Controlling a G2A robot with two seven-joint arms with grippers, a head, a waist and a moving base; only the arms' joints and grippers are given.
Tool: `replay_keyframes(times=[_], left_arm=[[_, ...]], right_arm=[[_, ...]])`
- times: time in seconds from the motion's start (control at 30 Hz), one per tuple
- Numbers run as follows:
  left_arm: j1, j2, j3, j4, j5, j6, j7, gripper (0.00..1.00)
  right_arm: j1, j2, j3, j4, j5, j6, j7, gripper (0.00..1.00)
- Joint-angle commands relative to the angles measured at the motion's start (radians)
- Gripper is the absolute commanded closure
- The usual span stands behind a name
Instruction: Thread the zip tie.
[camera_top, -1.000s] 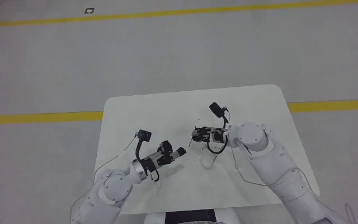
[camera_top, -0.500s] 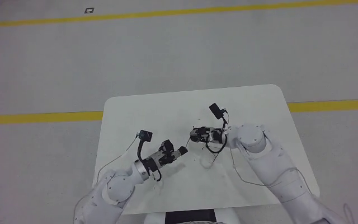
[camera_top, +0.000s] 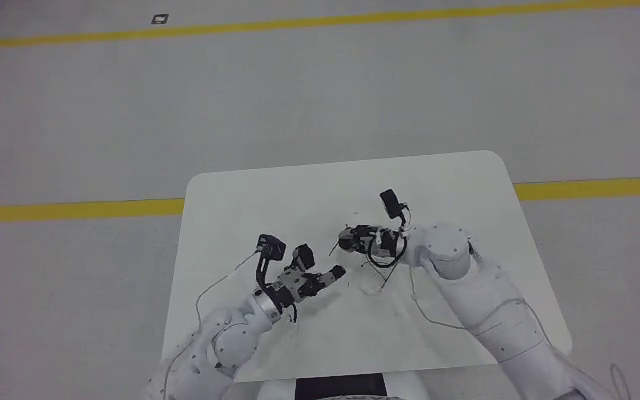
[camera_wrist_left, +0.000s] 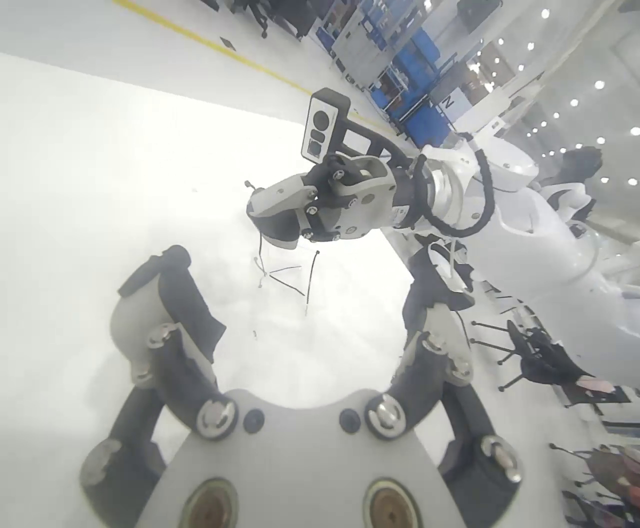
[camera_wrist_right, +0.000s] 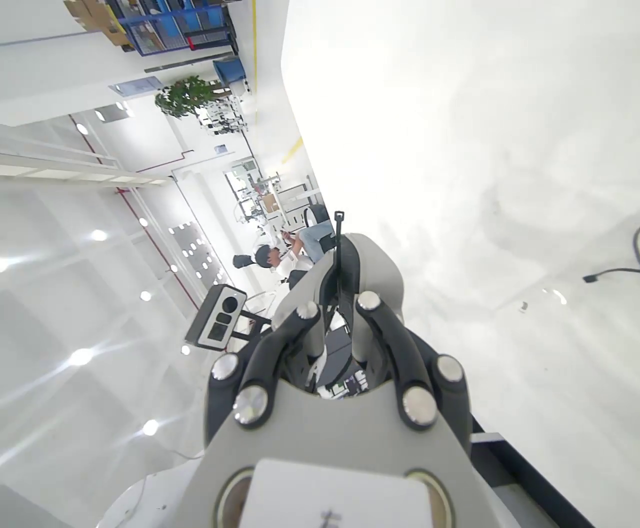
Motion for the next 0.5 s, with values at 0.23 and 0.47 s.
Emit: replay_keyframes(times=[0.23,0.47], left_arm=[[0.000,0.000,0.001,0.001,0.001,0.000,0.002,0.00],[-0.010,-0.002,0.025,0.020,0.054,0.000,0.067,0.00]], right_arm=[[0.001,0.001,0.000,-0.002,0.006,0.000,0.000,1.00],[-0.010,-0.001,-0.004,-0.008,0.011,0.000,-0.044,1.00]])
